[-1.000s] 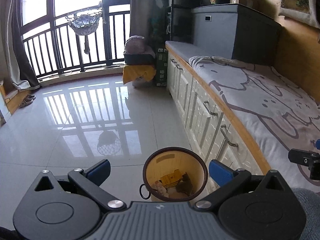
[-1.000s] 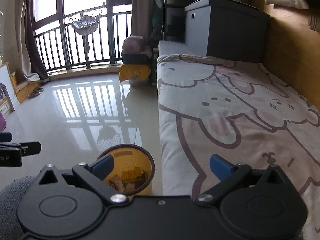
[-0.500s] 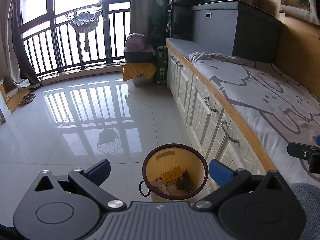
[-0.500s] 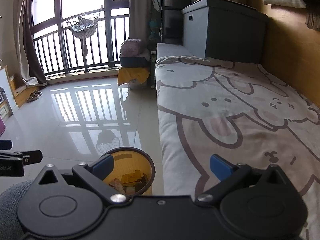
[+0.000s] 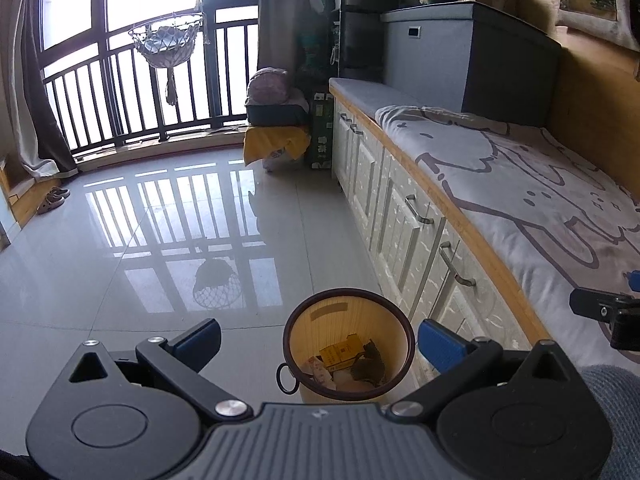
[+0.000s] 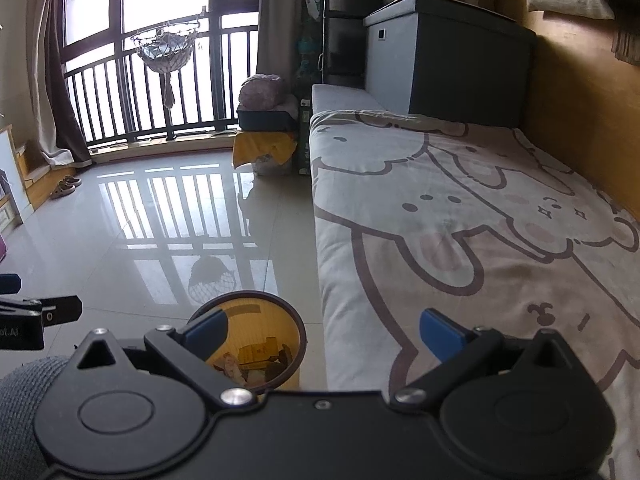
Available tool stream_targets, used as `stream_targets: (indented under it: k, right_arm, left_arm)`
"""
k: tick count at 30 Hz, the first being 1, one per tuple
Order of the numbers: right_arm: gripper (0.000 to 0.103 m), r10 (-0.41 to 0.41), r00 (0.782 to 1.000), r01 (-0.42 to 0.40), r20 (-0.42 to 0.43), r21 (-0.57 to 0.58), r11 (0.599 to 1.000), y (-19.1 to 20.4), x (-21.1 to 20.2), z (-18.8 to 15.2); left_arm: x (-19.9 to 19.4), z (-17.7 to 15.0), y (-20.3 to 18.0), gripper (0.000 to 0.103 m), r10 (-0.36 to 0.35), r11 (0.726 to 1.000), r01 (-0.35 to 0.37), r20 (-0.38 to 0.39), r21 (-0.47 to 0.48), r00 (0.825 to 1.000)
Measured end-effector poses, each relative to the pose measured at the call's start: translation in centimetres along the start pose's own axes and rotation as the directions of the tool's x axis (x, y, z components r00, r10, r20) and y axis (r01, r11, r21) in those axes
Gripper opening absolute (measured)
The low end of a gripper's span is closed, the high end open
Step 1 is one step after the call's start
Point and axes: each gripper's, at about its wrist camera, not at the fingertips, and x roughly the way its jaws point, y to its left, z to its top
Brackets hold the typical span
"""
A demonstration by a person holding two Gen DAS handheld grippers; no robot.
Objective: Collect trash
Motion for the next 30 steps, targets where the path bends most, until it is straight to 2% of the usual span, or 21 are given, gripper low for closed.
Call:
stream_targets:
  k: [30]
  right_arm:
    - [0.103, -0.005, 1.000, 0.005, -0.003, 0.003, 1.000, -0.15, 0.10, -0.04]
  left_arm:
    - [-0.02, -0.05, -0.12, 0.103, 0.000, 1.000, 0.000, 0.000, 0.000, 1.000]
